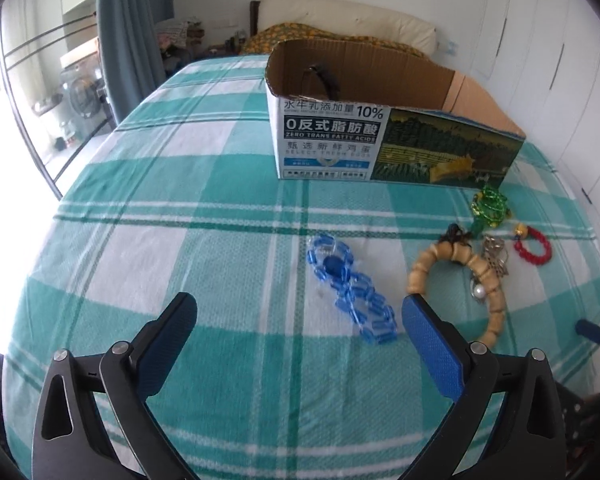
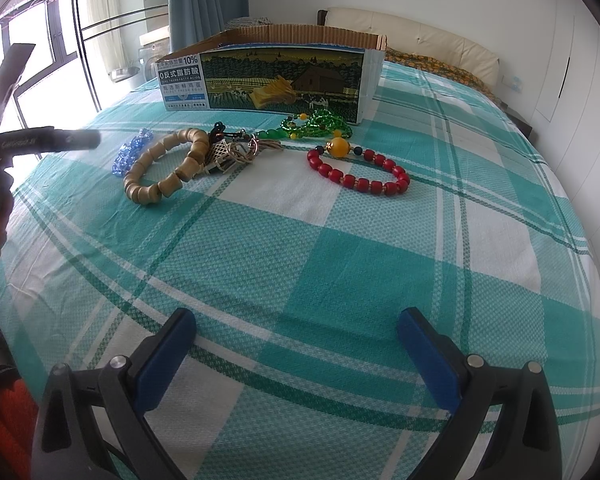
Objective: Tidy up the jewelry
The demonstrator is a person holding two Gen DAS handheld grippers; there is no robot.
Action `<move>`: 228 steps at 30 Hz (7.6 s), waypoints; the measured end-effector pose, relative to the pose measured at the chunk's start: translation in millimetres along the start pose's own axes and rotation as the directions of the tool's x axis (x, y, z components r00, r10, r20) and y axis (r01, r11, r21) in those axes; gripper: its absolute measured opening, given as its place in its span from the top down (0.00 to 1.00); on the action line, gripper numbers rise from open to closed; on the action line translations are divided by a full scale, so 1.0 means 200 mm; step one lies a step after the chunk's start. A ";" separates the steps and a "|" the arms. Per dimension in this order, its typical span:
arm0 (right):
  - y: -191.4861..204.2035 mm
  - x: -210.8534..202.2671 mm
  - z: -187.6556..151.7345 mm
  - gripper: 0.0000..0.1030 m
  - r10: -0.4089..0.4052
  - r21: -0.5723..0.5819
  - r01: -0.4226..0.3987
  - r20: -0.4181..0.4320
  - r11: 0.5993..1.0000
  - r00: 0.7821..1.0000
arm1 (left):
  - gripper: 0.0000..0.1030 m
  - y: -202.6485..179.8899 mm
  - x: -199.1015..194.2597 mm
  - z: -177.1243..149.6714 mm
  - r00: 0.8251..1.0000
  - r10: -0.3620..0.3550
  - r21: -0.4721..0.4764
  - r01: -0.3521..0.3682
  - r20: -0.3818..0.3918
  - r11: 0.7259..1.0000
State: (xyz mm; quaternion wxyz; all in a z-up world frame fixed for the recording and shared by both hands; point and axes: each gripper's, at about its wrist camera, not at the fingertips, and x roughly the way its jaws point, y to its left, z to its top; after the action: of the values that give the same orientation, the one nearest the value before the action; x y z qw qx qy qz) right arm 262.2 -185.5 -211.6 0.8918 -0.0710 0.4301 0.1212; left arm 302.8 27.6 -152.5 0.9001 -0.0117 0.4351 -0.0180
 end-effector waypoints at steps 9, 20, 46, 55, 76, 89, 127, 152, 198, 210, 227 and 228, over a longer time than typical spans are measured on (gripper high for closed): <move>-0.30 -0.17 0.19 0.01 0.051 0.252 -0.088 0.150 0.964 0.987 | 0.14 -0.01 0.17 0.04 0.998 0.033 0.034 -0.032 -0.045 0.999; -0.30 0.49 0.78 0.31 0.117 0.274 -0.111 -0.005 0.955 0.993 | 0.91 -0.09 0.12 0.02 0.996 -0.073 0.105 0.077 -0.045 0.991; -0.18 0.08 0.74 0.51 0.153 0.133 -0.156 0.029 0.979 0.988 | 0.92 0.16 -0.30 0.09 0.957 -0.287 -0.020 0.288 0.038 0.957; -0.10 0.37 0.73 0.89 0.082 0.042 -0.079 -0.082 0.996 0.993 | 0.92 0.15 -0.24 0.05 0.960 -0.278 -0.038 0.278 -0.017 0.960; -0.16 -0.28 1.36 0.89 0.257 0.059 -0.267 0.142 0.962 0.956 | 0.92 0.02 -0.38 0.76 0.937 -0.339 0.063 0.335 0.083 0.940; -0.31 0.41 1.75 0.85 0.102 0.101 -0.101 -0.007 0.990 0.995 | 0.83 -0.12 0.30 1.14 0.968 -0.252 0.029 0.252 -0.002 0.967; -0.08 -0.15 -0.05 0.36 -0.124 0.129 0.112 0.089 0.985 0.988 | 0.10 0.02 -0.16 -0.35 0.999 0.022 0.039 -0.024 0.049 0.999; -0.09 -0.07 -0.06 0.34 -0.152 0.149 0.139 0.075 0.979 0.986 | 0.00 0.03 -0.07 -0.35 0.999 0.022 0.033 -0.021 -0.034 0.999; -0.08 -0.08 -0.08 0.34 -0.172 0.158 0.156 0.095 0.975 0.980 | 0.00 0.03 -0.07 -0.34 0.999 0.023 0.032 -0.022 -0.033 0.999; -0.08 -0.08 -0.08 0.34 -0.173 0.158 0.156 0.096 0.975 0.980 | 0.00 0.03 -0.07 -0.34 0.999 0.023 0.032 -0.022 -0.033 0.999; -0.08 -0.08 -0.08 0.34 -0.172 0.159 0.156 0.096 0.975 0.980 | 0.00 0.06 -0.07 -0.34 0.999 -0.002 0.035 0.004 -0.036 0.999; -0.08 -0.08 -0.08 0.34 -0.173 0.158 0.156 0.096 0.975 0.980 | 0.00 0.06 -0.07 -0.33 0.999 -0.011 0.038 0.012 -0.036 0.999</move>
State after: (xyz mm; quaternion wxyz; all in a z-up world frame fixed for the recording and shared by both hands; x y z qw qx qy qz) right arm 244.9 -206.9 -209.2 0.9238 -0.0323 0.3811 0.0179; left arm 241.7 39.8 -182.7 0.8921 0.0031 0.4508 -0.0316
